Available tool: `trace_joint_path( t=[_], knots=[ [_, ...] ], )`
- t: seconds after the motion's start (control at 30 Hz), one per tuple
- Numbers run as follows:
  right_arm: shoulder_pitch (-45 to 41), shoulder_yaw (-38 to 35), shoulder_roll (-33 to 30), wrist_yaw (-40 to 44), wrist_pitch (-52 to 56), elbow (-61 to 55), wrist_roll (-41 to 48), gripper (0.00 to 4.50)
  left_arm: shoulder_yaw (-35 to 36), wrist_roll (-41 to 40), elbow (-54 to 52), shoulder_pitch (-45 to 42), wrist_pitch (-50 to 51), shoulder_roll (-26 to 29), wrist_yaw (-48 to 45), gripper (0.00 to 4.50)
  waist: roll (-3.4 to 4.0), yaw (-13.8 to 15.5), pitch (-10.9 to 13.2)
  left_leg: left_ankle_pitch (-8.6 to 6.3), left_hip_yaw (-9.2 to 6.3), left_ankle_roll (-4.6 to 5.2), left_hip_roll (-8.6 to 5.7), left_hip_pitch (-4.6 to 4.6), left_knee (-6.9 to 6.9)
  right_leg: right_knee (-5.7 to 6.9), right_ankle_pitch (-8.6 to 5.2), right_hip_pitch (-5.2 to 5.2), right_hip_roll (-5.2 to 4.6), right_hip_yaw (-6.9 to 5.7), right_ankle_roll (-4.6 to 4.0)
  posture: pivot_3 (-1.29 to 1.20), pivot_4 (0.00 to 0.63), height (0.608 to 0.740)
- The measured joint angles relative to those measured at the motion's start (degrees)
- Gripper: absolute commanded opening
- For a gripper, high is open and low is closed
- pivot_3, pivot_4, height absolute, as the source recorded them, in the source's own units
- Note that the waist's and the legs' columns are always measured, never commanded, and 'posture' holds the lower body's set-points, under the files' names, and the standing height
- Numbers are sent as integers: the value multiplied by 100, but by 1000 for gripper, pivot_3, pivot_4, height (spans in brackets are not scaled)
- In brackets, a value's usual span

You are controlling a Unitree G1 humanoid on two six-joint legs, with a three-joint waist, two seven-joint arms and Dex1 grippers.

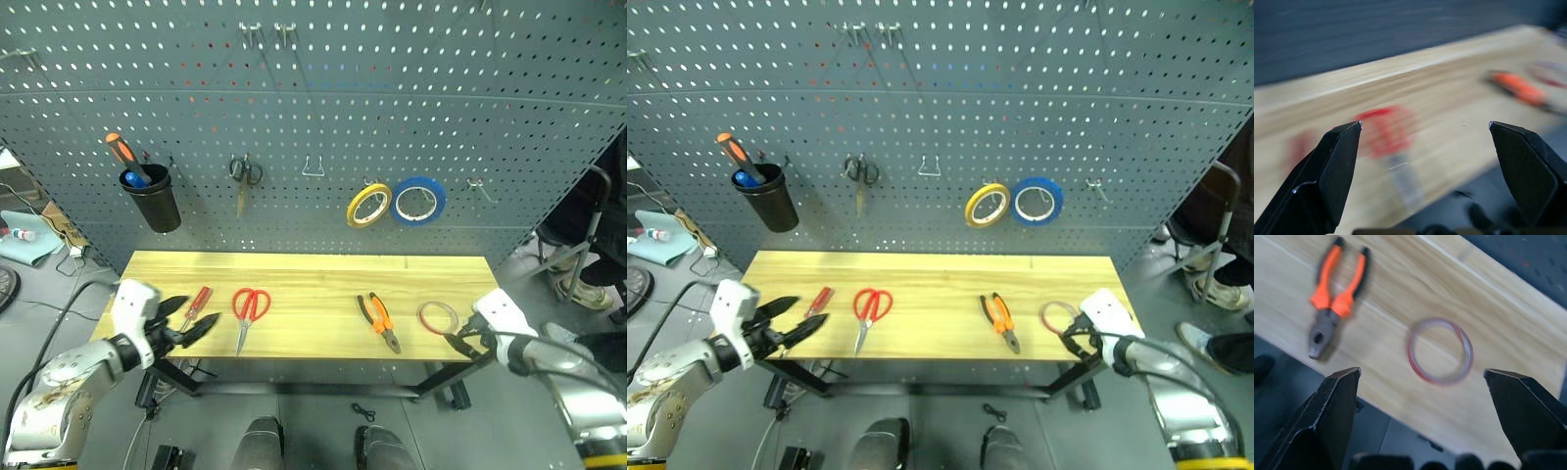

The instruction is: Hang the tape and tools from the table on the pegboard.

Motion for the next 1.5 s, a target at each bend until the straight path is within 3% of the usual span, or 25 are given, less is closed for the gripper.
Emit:
trace_joint_path(
  t=[0.27,0.3,0.4,0.67,0.8,1.1,1.27,1.4,1.5],
  knots=[
    [-1490,876,13,769,130,1462,-202,4500,-1297,-642,-401,-1606,575,-196,-1042,4448,-70,18,553,14,0,23,-8,-35,1,82,0,-56,29,54,0,173,369,740],
    [-1665,962,45,780,80,1685,-261,4500,-1405,-631,-290,-1734,568,-241,-1150,4448,-71,16,609,51,0,81,-9,-45,-8,94,1,-71,34,62,0,173,369,740],
    [-2173,1142,234,763,-168,2510,-471,4500,-1657,-583,195,-2078,571,-509,-1304,4448,-84,-8,760,44,-7,103,-31,-71,-10,166,-19,-117,52,123,23,174,393,740],
    [-3072,1264,596,793,-682,4130,-779,4500,-1960,-447,644,-2431,551,-752,-1517,4448,-82,-4,1085,20,-34,141,-38,-117,-10,168,-42,-132,105,195,84,164,436,740],
    [-3385,1287,686,867,-753,4638,-896,3406,-2046,-359,763,-2539,547,-857,-1569,4500,-91,-19,1148,20,-38,141,-47,-118,-3,169,-46,-127,106,208,87,165,434,740],
    [-3490,1197,732,752,-1155,5072,-1060,146,-2050,-362,787,-2611,564,-993,-1571,4500,-95,-39,1151,20,-49,140,-57,-116,2,169,-56,-115,106,215,80,152,417,740],
    [-2643,1008,620,579,-1223,3950,-1071,62,-2011,-472,796,-2826,732,-1217,-1496,4500,-94,-9,1151,21,-65,139,-69,-118,4,178,-58,-110,105,217,110,131,404,740],
    [-1287,658,399,-19,-1189,2035,-1225,62,-1809,-993,761,-3005,1278,-1444,-1264,4500,-74,-29,1162,21,-67,138,-90,-132,8,182,-67,-116,104,248,128,103,392,740],
    [-350,-161,348,-783,-1165,123,-1491,62,-1466,-1628,731,-3335,1782,-1721,-904,4500,-69,-85,1165,26,-68,129,-100,-138,17,194,-68,-124,105,269,140,70,375,740]
  ],
)
